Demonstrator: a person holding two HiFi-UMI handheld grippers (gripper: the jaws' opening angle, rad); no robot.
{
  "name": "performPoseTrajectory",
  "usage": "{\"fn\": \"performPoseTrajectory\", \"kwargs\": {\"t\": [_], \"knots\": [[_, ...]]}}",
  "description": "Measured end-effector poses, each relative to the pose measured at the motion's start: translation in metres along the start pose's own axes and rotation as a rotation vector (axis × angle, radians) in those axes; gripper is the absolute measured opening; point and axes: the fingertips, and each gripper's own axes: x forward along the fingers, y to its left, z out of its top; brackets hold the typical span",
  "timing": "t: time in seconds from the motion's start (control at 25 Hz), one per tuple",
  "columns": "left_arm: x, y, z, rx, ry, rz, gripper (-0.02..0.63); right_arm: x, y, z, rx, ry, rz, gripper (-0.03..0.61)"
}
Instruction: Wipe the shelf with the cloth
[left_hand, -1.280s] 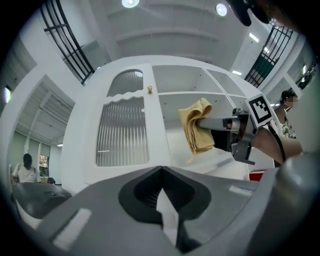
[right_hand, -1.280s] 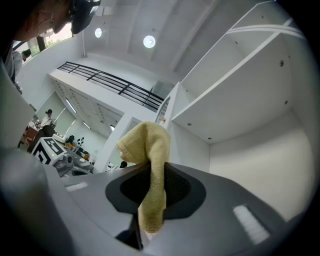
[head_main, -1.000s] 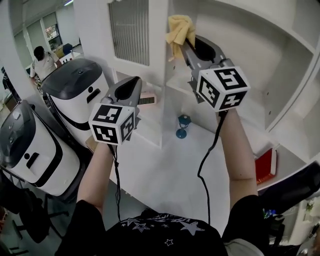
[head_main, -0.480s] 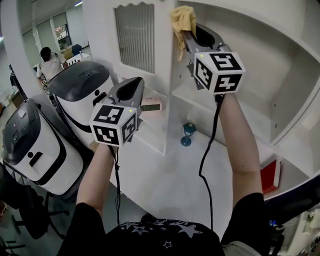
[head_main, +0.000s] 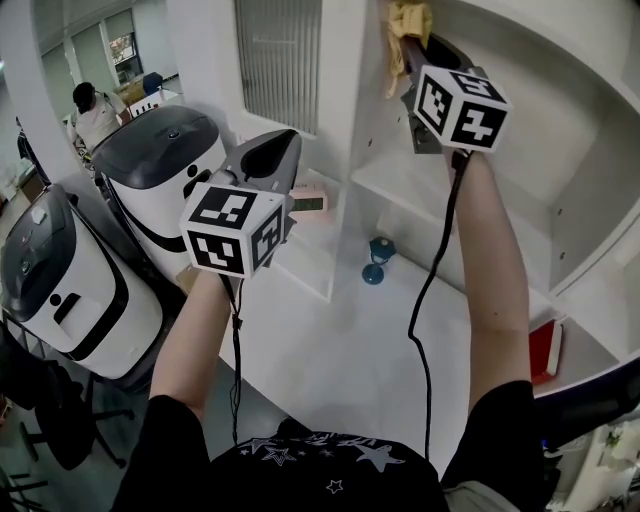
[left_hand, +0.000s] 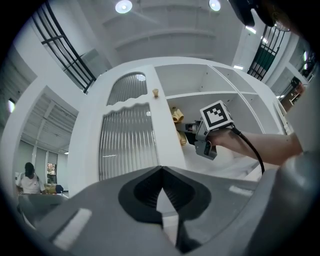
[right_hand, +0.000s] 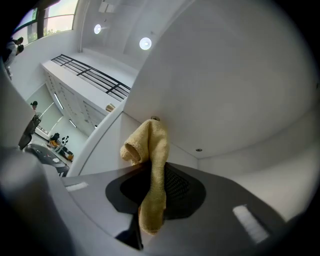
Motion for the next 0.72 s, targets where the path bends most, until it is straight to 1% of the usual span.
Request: {"fn": "performPoseTrajectory", "kwargs": {"t": [0.2,0.4,0.72], "knots": [[0.011,-0.003,0.008,0.019,-0.014,-0.012,0.002,0.011,-0.018,-0.007,-0.058,0.042,-0.057,0.081],[0.02,-0.007,0.017,0.018,-0.039,-0.016,0.001,0.022,-0.036,-0.014,-0.079,0.08,-0.109,0.08],[0.024,-0.009,0.015,-0.005,-0.048,-0.023,0.001,0.04,-0.066,-0.029,-0.063,0.169,-0.205,0.074]]}}
